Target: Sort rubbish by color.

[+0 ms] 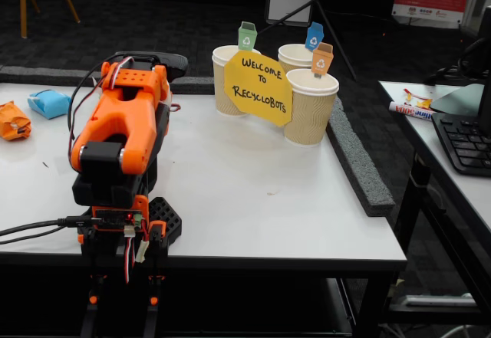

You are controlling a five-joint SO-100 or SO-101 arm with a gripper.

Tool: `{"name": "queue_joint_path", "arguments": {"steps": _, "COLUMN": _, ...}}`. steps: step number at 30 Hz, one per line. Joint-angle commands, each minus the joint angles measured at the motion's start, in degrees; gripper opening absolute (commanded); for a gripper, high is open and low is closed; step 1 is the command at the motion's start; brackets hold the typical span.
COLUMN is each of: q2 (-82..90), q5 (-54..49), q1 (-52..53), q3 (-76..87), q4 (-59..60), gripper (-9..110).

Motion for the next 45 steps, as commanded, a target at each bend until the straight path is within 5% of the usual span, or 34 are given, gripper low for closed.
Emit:
{"name": "queue_joint_path", "arguments": {"steps": 1, "q2": 2.02, "q5": -1.05, "q1": 0.35, "q3": -5.19, "q4": -1.85, "gripper": 1}}
{"name": "queue_joint_path", "arguments": {"steps": 45, "q2": 1.93, "q5": -1.14, "q1": 2.46, "q3": -6.06, "q4": -2.2, "gripper": 3}}
